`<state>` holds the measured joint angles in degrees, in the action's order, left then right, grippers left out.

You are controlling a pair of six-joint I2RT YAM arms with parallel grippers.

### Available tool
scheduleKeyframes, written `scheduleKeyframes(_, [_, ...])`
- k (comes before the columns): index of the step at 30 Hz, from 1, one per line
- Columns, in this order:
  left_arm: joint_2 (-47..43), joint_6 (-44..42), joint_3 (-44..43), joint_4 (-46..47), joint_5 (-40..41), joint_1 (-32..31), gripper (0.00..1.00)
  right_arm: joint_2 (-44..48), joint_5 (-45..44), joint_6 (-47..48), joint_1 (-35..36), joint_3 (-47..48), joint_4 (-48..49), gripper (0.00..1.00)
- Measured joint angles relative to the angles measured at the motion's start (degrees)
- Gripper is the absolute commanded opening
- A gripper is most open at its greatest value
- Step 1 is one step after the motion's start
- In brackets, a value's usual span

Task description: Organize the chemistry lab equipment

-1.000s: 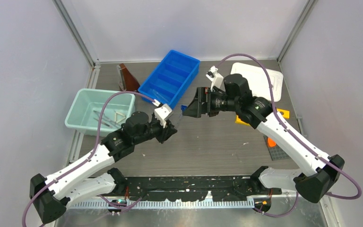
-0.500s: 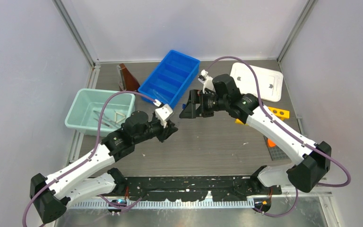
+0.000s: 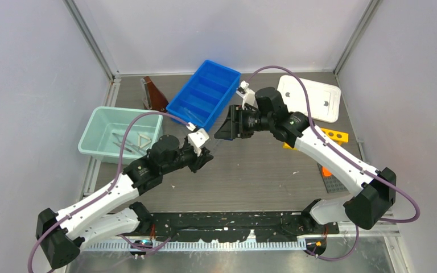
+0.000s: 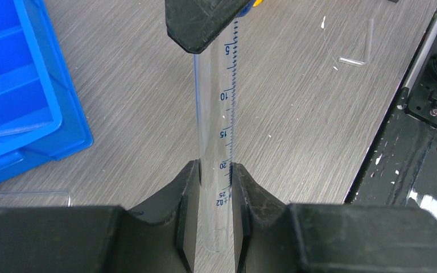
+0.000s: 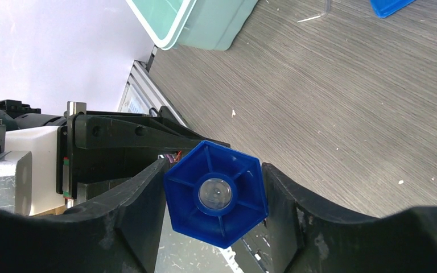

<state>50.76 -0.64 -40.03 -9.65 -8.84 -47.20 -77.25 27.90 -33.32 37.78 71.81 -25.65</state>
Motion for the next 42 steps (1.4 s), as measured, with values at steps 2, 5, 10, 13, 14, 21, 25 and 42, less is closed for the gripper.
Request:
scheduleKeyframes(2, [-0.1,0.0,0.0,0.0,0.1,0.0,0.05,0.0,0.1,0.0,0.0,-0.2,0.5,0.45])
scheduleKeyframes(5, [-0.3,0.0,0.1,-0.1,0.3,0.0,0.14,0.2,0.1,-0.2,0.0,-1.0,1.7,0.41])
scheduleKeyframes(10, [-0.4,0.1,0.2,-0.2,0.3,0.0,0.51,1.6,-0.3,-0.5,0.0,-2.8,2.9,0.40])
scheduleKeyframes(13, [-0.5,0.2,0.0,-0.6,0.4,0.0,0.95,2.7,-2.8,0.1,0.0,-3.3,2.6,0.38])
scheduleKeyframes(14, [-0.5,-0.1,-0.2,-0.9,0.5,0.0,0.99,3.2,-4.2,0.4,0.0,-3.4,2.1,0.38])
scheduleKeyframes(21, [-2.1,0.3,-3.5,-5.0,1.2,-0.1,1.00,7.5,-13.9,3.5,-1.7,-4.4,-2.4,0.37])
scheduleKeyframes(25, [-4.7,-0.2,-4.3,-7.0,1.9,-0.1,1.00,10.5,-22.7,6.1,-2.5,-4.5,-6.4,0.37])
scheduleKeyframes(42, [-5.5,-4.5,-1.9,-12.4,5.8,-0.1,1.00,17.7,-56.6,17.1,-14.7,-0.3,-26.2,0.38])
